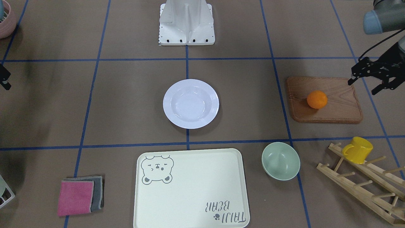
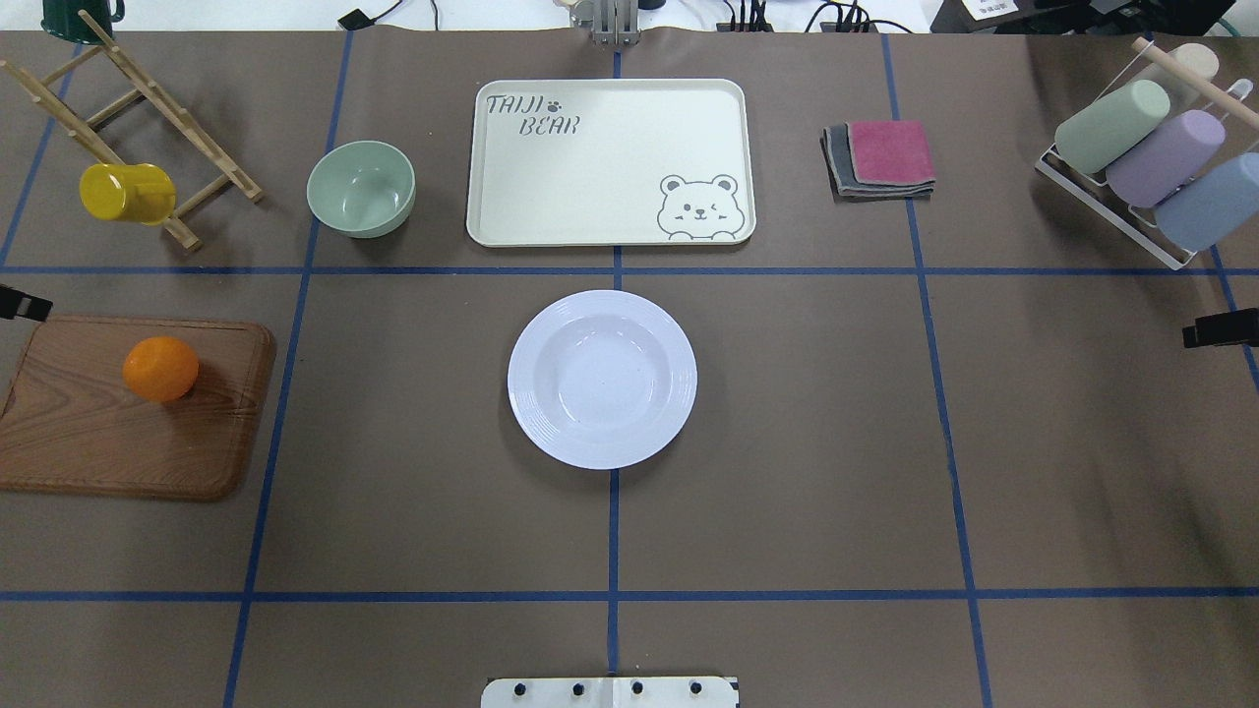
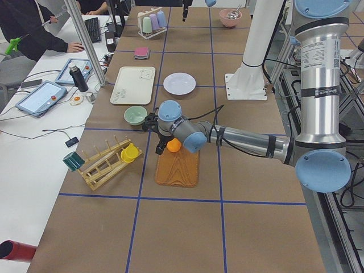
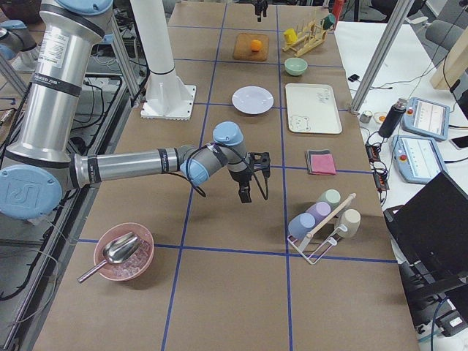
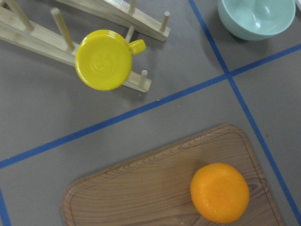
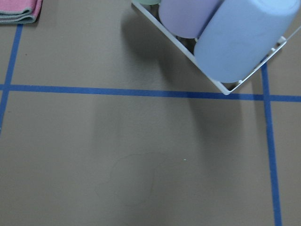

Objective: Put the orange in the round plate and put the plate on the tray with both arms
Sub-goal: 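Reach the left gripper down to the orange on the wooden board and grasp it, then carry the orange onto the plate with the left gripper while the right arm advances, then open the left gripper and withdraw it while the right arm approaches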

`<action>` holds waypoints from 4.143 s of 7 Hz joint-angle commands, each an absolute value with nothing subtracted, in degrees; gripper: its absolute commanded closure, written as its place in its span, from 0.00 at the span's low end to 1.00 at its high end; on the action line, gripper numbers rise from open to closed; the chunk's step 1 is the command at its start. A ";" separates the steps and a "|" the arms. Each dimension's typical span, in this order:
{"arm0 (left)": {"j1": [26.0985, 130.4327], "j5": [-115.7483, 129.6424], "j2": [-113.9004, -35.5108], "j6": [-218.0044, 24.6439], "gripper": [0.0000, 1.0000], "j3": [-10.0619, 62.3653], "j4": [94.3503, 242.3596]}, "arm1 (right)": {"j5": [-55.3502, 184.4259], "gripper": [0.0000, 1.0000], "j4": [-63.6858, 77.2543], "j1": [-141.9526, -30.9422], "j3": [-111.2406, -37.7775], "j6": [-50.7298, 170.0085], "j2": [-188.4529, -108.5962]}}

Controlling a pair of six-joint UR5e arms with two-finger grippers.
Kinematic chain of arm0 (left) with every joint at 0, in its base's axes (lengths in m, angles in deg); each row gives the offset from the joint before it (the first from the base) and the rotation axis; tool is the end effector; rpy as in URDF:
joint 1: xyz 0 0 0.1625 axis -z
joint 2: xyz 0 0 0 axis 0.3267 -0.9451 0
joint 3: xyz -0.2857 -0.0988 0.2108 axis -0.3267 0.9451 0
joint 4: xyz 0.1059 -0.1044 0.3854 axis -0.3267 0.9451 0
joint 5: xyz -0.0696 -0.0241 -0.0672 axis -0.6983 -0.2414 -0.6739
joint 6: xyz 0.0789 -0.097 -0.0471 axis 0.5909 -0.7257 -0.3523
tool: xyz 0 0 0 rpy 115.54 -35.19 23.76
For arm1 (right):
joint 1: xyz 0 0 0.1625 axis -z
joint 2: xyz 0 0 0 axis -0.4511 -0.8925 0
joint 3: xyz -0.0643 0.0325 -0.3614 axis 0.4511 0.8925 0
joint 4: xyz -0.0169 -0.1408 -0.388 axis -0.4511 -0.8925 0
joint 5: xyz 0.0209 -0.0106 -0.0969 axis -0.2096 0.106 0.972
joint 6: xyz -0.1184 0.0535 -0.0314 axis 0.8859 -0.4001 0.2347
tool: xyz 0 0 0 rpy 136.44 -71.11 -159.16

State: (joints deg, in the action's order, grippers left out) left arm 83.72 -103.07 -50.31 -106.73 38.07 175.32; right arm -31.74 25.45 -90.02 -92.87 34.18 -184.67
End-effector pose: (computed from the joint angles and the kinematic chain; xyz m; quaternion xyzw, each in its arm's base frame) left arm 0.1725 -0.4685 0.4839 0.1583 0.4404 0.1295 0.8742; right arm -0.1369 -0.4216 0.5130 0.1196 -0.3722 0.0410 0.9195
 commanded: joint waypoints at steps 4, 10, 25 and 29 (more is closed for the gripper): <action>69.17 -92.81 -54.48 -117.37 0.01 27.85 187.68 | -30.92 0.00 25.52 -89.48 -93.05 33.51 -184.71; 68.11 -95.19 -63.31 -123.64 1.00 38.60 171.70 | -33.36 0.00 27.96 -89.39 -92.96 33.34 -181.14; 63.04 -85.73 -96.21 -126.87 0.02 36.18 132.21 | -27.95 0.00 28.77 -77.02 -92.86 -10.71 -164.42; 91.43 -99.61 -74.25 -84.31 0.02 39.52 129.85 | -7.51 0.00 28.86 -61.23 -101.81 -37.82 -163.62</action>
